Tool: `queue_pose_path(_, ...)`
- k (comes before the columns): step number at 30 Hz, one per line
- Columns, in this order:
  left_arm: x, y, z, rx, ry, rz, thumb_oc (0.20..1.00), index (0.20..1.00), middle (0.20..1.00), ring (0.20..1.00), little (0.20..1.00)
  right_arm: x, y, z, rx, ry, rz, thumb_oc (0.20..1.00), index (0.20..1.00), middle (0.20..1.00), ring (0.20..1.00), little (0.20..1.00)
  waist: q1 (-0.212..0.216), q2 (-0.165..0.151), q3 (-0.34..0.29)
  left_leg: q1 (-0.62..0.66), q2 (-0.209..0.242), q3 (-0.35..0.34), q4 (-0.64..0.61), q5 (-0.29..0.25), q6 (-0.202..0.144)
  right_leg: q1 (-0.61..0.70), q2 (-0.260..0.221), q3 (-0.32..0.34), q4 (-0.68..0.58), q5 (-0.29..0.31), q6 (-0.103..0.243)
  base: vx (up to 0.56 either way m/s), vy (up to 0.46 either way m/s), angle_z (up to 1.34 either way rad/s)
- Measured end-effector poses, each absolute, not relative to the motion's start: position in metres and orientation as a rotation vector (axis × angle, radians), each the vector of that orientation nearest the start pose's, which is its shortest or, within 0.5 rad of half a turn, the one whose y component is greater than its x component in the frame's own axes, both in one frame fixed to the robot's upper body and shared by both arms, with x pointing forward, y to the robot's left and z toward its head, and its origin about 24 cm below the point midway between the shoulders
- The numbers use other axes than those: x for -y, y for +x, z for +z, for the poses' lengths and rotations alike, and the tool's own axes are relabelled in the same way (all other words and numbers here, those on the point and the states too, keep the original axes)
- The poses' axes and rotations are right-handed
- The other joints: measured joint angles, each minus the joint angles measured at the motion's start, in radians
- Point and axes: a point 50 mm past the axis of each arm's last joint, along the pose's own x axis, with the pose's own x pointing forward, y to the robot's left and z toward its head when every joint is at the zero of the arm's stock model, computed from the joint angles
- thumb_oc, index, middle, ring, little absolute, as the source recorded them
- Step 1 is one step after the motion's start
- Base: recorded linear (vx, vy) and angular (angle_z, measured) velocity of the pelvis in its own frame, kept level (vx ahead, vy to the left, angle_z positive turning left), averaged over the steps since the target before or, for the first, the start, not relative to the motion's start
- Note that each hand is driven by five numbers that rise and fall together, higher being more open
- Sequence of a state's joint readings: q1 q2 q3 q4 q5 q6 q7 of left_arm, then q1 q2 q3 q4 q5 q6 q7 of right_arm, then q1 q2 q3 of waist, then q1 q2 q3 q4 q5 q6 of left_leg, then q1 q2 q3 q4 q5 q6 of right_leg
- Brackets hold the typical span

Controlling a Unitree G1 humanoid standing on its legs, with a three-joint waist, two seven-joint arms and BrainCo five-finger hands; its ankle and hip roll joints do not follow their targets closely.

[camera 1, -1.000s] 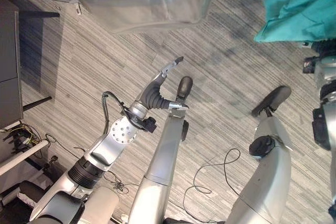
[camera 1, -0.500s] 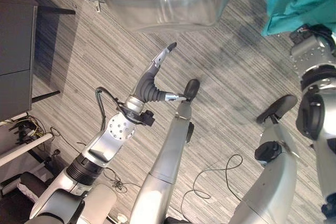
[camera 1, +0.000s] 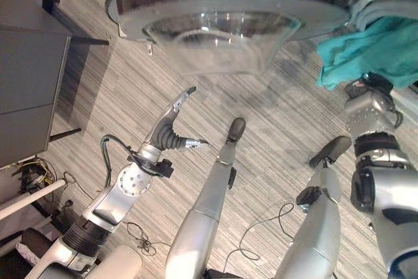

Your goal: Grab the laundry basket,head to the washer,open it,put in the laundry and shut it.

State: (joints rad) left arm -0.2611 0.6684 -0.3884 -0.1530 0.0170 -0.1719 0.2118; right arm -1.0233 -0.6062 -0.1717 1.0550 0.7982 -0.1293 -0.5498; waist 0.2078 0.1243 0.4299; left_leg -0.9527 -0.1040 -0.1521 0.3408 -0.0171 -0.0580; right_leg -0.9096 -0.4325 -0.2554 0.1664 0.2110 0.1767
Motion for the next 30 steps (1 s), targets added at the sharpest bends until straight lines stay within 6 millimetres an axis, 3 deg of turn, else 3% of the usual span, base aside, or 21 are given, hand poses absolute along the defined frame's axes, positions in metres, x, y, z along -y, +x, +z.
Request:
queue_pose_path(1,-0.153,0.271,0.142,0.517,0.608,-0.263,1.0,1.0,1.0,1.0,1.0,0.347,0.362,0.219,0.285,0.558,-0.93,0.2,0.2,0.2,0.2,0.2,-0.006,-0.001,0.0,0.01,0.0,0.0,-0.014,0.006,0.0,0.012,0.002,0.0,-0.018,0.01,0.002,0.04,-0.05,-0.01)
queue_pose_path(3,-0.154,0.272,0.148,0.536,0.605,-0.248,1.0,1.0,1.0,1.0,1.0,0.377,0.335,0.286,0.57,0.539,-0.989,0.2,0.2,0.2,0.2,0.2,-0.009,0.0,0.0,0.012,0.006,-0.001,-0.03,0.013,-0.005,0.014,0.012,0.0,-0.039,0.021,0.004,0.03,-0.073,-0.06)
queue_pose_path(5,-0.156,0.272,0.147,0.532,0.605,-0.243,1.0,1.0,1.0,1.0,1.0,0.384,0.315,0.334,0.765,0.564,-0.982,0.2,0.2,0.2,0.2,0.2,-0.017,0.0,0.0,0.017,0.016,-0.005,-0.042,0.021,-0.012,0.016,0.021,-0.002,-0.041,0.022,0.003,0.03,-0.087,-0.07)
queue_pose_path(6,-0.154,0.273,0.151,0.546,0.603,-0.247,1.0,1.0,1.0,1.0,1.0,0.371,0.31,0.352,0.932,0.61,-0.925,0.2,0.2,0.2,0.2,0.2,-0.028,0.001,-0.001,0.038,0.031,-0.008,-0.071,0.041,-0.024,0.025,0.035,-0.002,-0.042,0.021,0.002,0.02,-0.108,-0.06)
queue_pose_path(11,-0.15,0.276,0.16,0.586,0.602,-0.253,1.0,1.0,1.0,1.0,1.0,0.36,0.321,0.35,0.887,0.624,-0.887,0.2,0.2,0.2,0.2,0.2,-0.002,0.01,-0.005,0.052,0.066,-0.012,-0.094,0.059,-0.046,0.026,0.069,-0.007,-0.034,0.016,-0.019,0.01,-0.056,-0.06)
queue_pose_path(12,-0.15,0.276,0.159,0.578,0.608,-0.264,1.0,1.0,1.0,1.0,1.0,0.357,0.323,0.35,0.881,0.638,-0.887,0.595,0.595,0.595,0.595,0.595,0.001,0.012,-0.004,0.061,0.07,-0.017,-0.108,0.064,-0.05,0.028,0.072,-0.008,-0.031,0.013,-0.025,0.0,-0.055,-0.01)
queue_pose_path(13,-0.15,0.276,0.159,0.578,0.612,-0.271,1.0,1.0,1.0,1.0,1.0,0.357,0.323,0.351,0.881,0.645,-0.896,0.875,0.875,0.875,0.875,0.875,0.006,0.015,-0.004,0.065,0.073,-0.018,-0.112,0.068,-0.052,0.03,0.074,-0.008,-0.032,0.017,-0.028,0.0,0.0,0.0)
queue_pose_path(14,-0.15,0.276,0.159,0.576,0.613,-0.271,1.0,1.0,1.0,1.0,1.0,0.359,0.323,0.35,0.867,0.625,-0.916,1.0,1.0,1.0,1.0,1.0,0.008,0.016,-0.003,0.069,0.073,-0.019,-0.119,0.073,-0.053,0.03,0.075,-0.009,-0.032,0.018,-0.03,0.0,0.0,0.0)
queue_pose_path(17,-0.15,0.273,0.152,0.551,0.608,-0.28,1.0,1.0,1.0,1.0,1.0,0.362,0.335,0.341,0.723,0.483,-0.97,1.0,1.0,1.0,1.0,1.0,0.007,0.018,-0.005,0.078,0.076,-0.025,-0.141,0.086,-0.053,0.033,0.077,-0.012,-0.032,0.017,-0.033,-0.01,-0.009,0.03)
queue_pose_path(22,-0.151,0.273,0.149,0.534,0.611,-0.279,1.0,1.0,1.0,1.0,1.0,0.35,0.354,0.332,0.631,0.592,-0.801,1.0,1.0,1.0,1.0,1.0,-0.004,0.018,-0.005,0.075,0.091,-0.032,-0.155,0.094,-0.058,0.033,0.092,-0.025,-0.042,0.017,-0.044,-0.01,-0.01,0.0)
queue_pose_path(27,-0.151,0.276,0.154,0.54,0.628,-0.257,1.0,1.0,1.0,1.0,1.0,0.313,0.373,0.321,0.661,0.865,-0.535,1.0,1.0,1.0,1.0,1.0,-0.04,0.014,-0.005,0.079,0.109,-0.031,-0.164,0.095,-0.062,0.038,0.111,-0.031,-0.05,0.021,-0.051,-0.04,0.0,-0.06)
queue_pose_path(28,-0.154,0.278,0.157,0.545,0.645,-0.24,1.0,1.0,1.0,1.0,1.0,0.301,0.375,0.312,0.718,1.065,-0.444,1.0,1.0,1.0,1.0,1.0,-0.052,0.006,-0.004,0.089,0.116,-0.031,-0.17,0.097,-0.067,0.048,0.122,-0.032,-0.058,0.023,-0.056,-0.08,0.031,-0.08)
queue_pose_path(30,-0.154,0.28,0.159,0.545,0.655,-0.24,1.0,1.0,1.0,1.0,1.0,0.292,0.377,0.288,0.727,1.175,-0.402,1.0,1.0,1.0,1.0,1.0,-0.059,0.003,-0.002,0.121,0.133,-0.03,-0.187,0.094,-0.07,0.085,0.136,-0.04,-0.08,0.025,-0.059,-0.01,0.026,-0.06)
